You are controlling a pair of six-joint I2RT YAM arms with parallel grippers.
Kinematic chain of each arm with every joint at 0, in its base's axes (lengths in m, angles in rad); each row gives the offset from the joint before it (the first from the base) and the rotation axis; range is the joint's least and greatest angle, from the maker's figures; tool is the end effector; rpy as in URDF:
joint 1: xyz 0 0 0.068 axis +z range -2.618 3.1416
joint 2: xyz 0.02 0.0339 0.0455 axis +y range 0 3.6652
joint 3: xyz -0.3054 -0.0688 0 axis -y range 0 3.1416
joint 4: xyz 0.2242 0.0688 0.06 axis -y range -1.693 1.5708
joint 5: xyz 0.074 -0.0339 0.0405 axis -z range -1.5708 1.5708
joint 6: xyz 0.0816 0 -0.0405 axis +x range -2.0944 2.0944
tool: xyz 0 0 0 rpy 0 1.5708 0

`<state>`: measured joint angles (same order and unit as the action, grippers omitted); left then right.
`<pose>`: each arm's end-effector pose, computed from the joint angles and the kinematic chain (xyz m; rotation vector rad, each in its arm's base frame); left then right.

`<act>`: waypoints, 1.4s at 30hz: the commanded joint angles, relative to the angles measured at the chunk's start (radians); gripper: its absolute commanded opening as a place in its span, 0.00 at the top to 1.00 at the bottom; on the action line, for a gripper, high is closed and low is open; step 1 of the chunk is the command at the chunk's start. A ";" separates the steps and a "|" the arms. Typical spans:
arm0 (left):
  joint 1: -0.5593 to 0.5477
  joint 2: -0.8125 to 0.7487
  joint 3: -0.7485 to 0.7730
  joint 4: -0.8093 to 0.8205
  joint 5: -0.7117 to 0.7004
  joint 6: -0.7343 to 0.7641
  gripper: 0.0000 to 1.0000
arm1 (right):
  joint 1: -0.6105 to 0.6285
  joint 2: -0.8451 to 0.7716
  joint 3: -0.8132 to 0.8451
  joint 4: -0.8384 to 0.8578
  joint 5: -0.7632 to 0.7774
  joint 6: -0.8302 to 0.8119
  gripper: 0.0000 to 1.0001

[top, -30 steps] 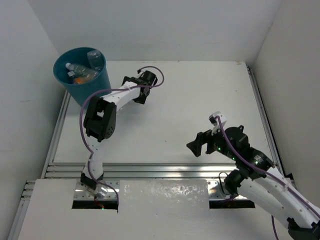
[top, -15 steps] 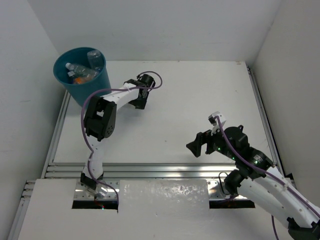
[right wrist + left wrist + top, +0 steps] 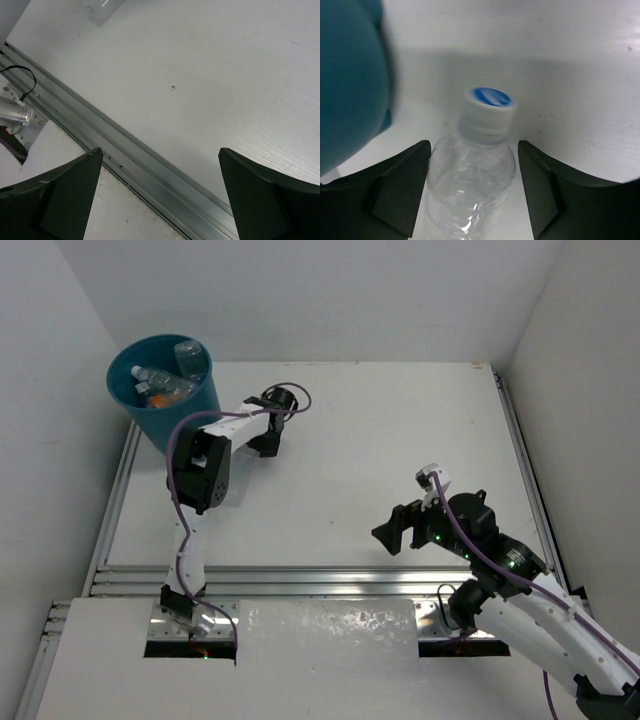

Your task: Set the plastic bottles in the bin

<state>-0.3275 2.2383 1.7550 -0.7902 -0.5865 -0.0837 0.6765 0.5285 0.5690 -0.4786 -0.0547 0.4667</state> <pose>0.4662 -0.1107 0.1666 0.2033 2.6455 0.7025 0.0897 0.0778 0.2706 -0.2558 2.0811 0.7694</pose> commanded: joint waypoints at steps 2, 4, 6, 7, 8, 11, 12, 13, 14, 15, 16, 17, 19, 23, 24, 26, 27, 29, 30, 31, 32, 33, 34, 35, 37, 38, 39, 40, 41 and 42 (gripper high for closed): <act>-0.007 0.014 0.008 0.003 0.103 -0.028 0.33 | -0.002 0.007 0.017 0.052 -0.014 -0.003 0.01; -0.010 0.017 0.021 -0.023 0.119 -0.034 0.41 | -0.003 0.005 0.015 0.051 -0.011 -0.002 0.01; -0.013 0.004 0.027 -0.029 0.158 -0.042 0.51 | -0.003 0.004 0.017 0.049 -0.008 -0.003 0.01; -0.022 -0.002 0.029 -0.035 0.169 -0.051 0.55 | -0.003 0.002 0.015 0.049 -0.007 -0.003 0.01; -0.030 -0.020 0.034 -0.041 0.178 -0.057 0.68 | -0.003 0.005 0.019 0.051 -0.007 -0.003 0.01; -0.065 -0.081 0.041 -0.061 0.229 -0.083 0.92 | -0.003 0.007 0.025 0.048 -0.005 -0.003 0.01; -0.076 -0.101 0.046 -0.060 0.246 -0.090 0.96 | -0.003 0.008 0.026 0.049 -0.005 -0.007 0.01; -0.094 -0.124 0.050 -0.058 0.269 -0.096 0.98 | -0.003 0.013 0.031 0.044 -0.002 -0.007 0.01; -0.102 -0.173 0.064 -0.060 0.315 -0.097 1.00 | -0.003 0.016 0.034 0.041 0.001 -0.011 0.01; -0.114 -0.199 0.072 -0.054 0.338 -0.100 1.00 | -0.002 0.016 0.037 0.038 0.004 -0.013 0.01; -0.117 -0.230 0.077 -0.044 0.362 -0.105 1.00 | -0.003 0.019 0.043 0.034 0.013 -0.014 0.01; -0.120 -0.288 0.086 -0.038 0.410 -0.105 1.00 | -0.003 0.022 0.046 0.032 0.016 -0.017 0.01; -0.120 -0.334 0.112 -0.035 0.442 -0.111 1.00 | -0.003 0.024 0.052 0.031 0.022 -0.017 0.01; -0.104 -0.425 0.292 -0.072 0.332 -0.143 1.00 | -0.003 0.036 0.065 0.032 0.029 -0.020 0.01; -0.090 -0.433 0.293 -0.075 0.302 -0.154 1.00 | -0.002 0.039 0.066 0.032 0.030 -0.019 0.01; -0.023 -0.460 0.394 -0.072 0.212 -0.180 1.00 | -0.003 0.045 0.068 0.032 0.029 -0.019 0.01; 0.011 -0.466 0.426 -0.067 0.202 -0.206 1.00 | -0.003 0.047 0.071 0.031 0.029 -0.017 0.01; 0.107 -0.486 0.515 -0.035 0.146 -0.235 1.00 | -0.003 0.051 0.074 0.029 0.030 -0.017 0.01; 0.142 -0.493 0.543 -0.014 0.131 -0.237 1.00 | -0.003 0.050 0.075 0.026 0.030 -0.017 0.01; 0.171 -0.499 0.551 0.002 0.088 -0.240 1.00 | -0.002 0.050 0.077 0.025 0.030 -0.020 0.01; 0.235 -0.503 0.552 0.041 0.079 -0.244 1.00 | -0.003 0.048 0.081 0.023 0.033 -0.020 0.01; 0.267 -0.503 0.554 0.060 0.082 -0.242 1.00 | -0.003 0.047 0.083 0.020 0.033 -0.020 0.01; 0.289 -0.500 0.554 0.072 0.048 -0.240 1.00 | -0.003 0.047 0.084 0.020 0.032 -0.023 0.01; 0.324 -0.502 0.546 0.107 0.013 -0.235 1.00 | -0.002 0.044 0.086 0.017 0.032 -0.025 0.01; 0.376 -0.502 0.509 0.149 -0.036 -0.244 1.00 | -0.003 0.047 0.094 0.006 0.035 -0.037 0.01; 0.433 -0.502 0.497 0.189 -0.038 -0.275 1.00 | -0.003 0.048 0.109 0.000 0.036 -0.040 0.01; 0.458 -0.500 0.465 0.219 -0.033 -0.283 1.00 | -0.003 0.056 0.117 -0.020 0.036 -0.046 0.01; 0.491 -0.502 0.451 0.247 -0.033 -0.292 1.00 | -0.003 0.056 0.124 -0.031 0.036 -0.051 0.01; 0.498 -0.503 0.430 0.325 -0.033 -0.281 1.00 | -0.003 0.054 0.130 -0.037 0.036 -0.054 0.01; 0.499 -0.499 0.396 0.365 -0.039 -0.274 1.00 | -0.003 0.044 0.141 -0.047 0.041 -0.057 0.01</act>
<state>0.1375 1.7393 2.2009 -0.6079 -0.5835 -0.3412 0.6765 0.5797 0.6487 -0.5148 -0.0288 0.4389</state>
